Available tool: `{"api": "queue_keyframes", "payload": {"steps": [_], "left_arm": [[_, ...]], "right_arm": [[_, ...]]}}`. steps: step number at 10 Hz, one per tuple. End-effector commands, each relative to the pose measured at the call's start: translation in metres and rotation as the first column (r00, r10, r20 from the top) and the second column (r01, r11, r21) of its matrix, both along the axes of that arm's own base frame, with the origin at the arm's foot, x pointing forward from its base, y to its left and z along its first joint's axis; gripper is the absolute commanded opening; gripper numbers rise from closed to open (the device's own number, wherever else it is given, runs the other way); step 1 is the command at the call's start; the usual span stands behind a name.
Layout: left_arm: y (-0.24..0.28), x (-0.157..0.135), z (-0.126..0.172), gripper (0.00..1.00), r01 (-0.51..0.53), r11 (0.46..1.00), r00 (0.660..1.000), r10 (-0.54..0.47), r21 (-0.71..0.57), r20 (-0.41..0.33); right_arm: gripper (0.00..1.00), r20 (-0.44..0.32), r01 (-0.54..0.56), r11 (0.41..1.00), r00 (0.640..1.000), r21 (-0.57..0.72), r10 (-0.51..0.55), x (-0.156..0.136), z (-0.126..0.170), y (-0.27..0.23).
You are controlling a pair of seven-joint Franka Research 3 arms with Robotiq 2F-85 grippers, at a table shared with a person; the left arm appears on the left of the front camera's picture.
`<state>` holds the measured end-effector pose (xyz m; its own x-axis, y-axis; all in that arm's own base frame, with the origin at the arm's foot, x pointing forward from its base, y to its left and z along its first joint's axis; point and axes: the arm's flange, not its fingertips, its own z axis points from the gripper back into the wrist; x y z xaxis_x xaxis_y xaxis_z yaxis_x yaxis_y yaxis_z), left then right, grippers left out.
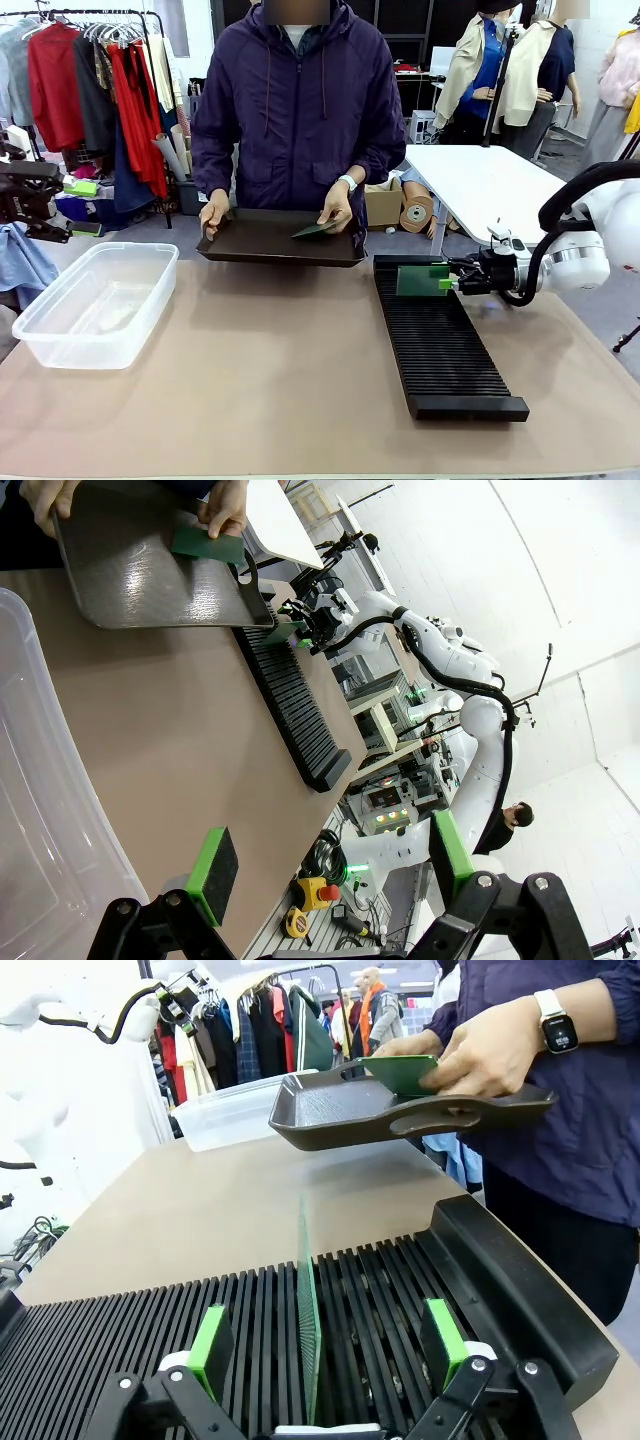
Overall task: Sort PCBs into racks and boxes based on the side picked up.
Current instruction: Pick up the Blank PCB handed by the Human.
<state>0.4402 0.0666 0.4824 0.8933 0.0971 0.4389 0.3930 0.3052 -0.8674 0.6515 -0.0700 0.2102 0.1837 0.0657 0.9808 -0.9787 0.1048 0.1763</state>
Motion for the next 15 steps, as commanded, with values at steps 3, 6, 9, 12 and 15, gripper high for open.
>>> {"api": "queue_keyframes", "payload": {"steps": [3, 6, 9, 12, 15], "left_arm": [[0.0, 0.0, 0.001, 1.0, -0.002, 1.0, 1.0, 0.002, -0.003, -0.007], [0.0, 0.0, 0.001, 1.0, -0.002, 1.0, 1.0, 0.002, -0.003, -0.007], [0.0, 0.0, 0.001, 1.0, -0.002, 1.0, 1.0, 0.002, -0.003, -0.007], [0.0, 0.0, 0.001, 1.0, -0.002, 1.0, 1.0, 0.002, -0.003, -0.007], [0.0, 0.0, 0.001, 1.0, -0.002, 1.0, 1.0, 0.002, -0.003, -0.007]], "right_arm": [[1.0, 0.056, -0.004, 1.0, 0.998, 0.005, 0.004, -0.006, 0.059, 0.024], [1.0, -0.026, 0.047, 0.999, 0.999, -0.022, -0.048, -0.014, 0.102, 0.046], [1.0, -0.167, 0.055, 0.998, 0.985, 0.037, -0.048, -0.031, 0.14, 0.06], [1.0, -0.406, 0.035, 0.992, 0.913, 0.124, 0.018, -0.061, 0.169, 0.066], [1.0, -0.622, 0.085, 0.967, 0.778, 0.238, 0.085, -0.094, 0.183, 0.072]]}}
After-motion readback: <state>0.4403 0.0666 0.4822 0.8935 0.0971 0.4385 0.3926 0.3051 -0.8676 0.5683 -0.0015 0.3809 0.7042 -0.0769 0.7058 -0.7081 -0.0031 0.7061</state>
